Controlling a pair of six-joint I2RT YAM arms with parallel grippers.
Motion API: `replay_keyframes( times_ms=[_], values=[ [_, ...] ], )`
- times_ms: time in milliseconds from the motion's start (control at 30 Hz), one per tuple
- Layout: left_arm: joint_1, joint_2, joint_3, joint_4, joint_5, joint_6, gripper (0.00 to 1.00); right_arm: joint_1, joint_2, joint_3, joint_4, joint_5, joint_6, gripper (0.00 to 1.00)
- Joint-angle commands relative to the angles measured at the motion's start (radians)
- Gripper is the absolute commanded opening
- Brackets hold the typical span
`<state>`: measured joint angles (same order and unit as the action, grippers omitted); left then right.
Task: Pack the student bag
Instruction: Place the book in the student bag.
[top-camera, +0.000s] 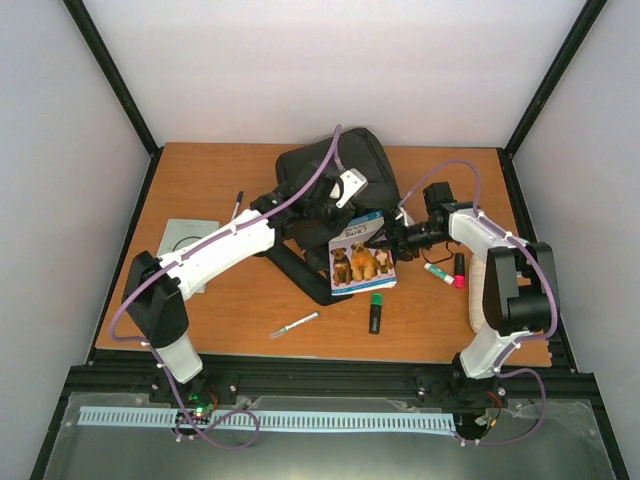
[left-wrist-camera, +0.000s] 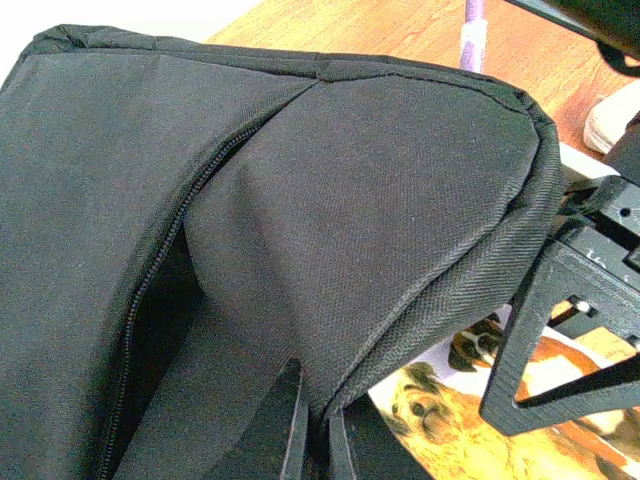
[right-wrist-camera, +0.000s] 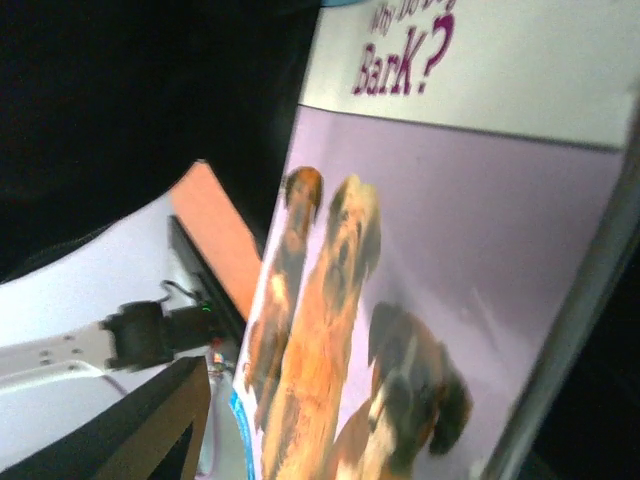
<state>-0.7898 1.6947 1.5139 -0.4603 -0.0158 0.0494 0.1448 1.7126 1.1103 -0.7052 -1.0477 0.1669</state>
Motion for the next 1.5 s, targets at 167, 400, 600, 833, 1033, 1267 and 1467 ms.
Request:
replay_keyframes(
  times_ms=[167, 400, 600, 833, 1033, 1267, 1467],
  values=[
    [-0.008, -0.062, -0.008, 0.139, 0.038, -0.003, 0.01, 0.002, -0.232, -0.036, -0.094, 0.408, -0.161, 0.79],
    [-0.007, -0.065, -0.026, 0.147, 0.062, -0.022, 0.01, 0.003, -0.404, -0.045, -0.145, 0.493, -0.338, 0.75],
    [-0.007, -0.064, -0.03, 0.142, 0.104, -0.038, 0.01, 0.043, -0.651, -0.14, -0.167, 0.426, -0.751, 0.59],
    [-0.008, -0.024, 0.001, 0.096, 0.095, -0.064, 0.01, 0.267, -0.764, -0.298, -0.064, 0.705, -0.979, 0.53],
    [-0.008, -0.025, -0.003, 0.091, 0.126, -0.093, 0.01, 0.495, -0.705, -0.275, -0.011, 0.883, -0.997, 0.54],
    [-0.008, -0.032, 0.018, 0.065, 0.133, -0.094, 0.01, 0.701, -0.583, -0.268, 0.025, 1.053, -1.034, 0.6],
    [-0.008, -0.049, 0.021, 0.056, 0.13, -0.089, 0.01, 0.747, -0.525, -0.259, 0.068, 1.124, -1.061, 0.57]
  ],
)
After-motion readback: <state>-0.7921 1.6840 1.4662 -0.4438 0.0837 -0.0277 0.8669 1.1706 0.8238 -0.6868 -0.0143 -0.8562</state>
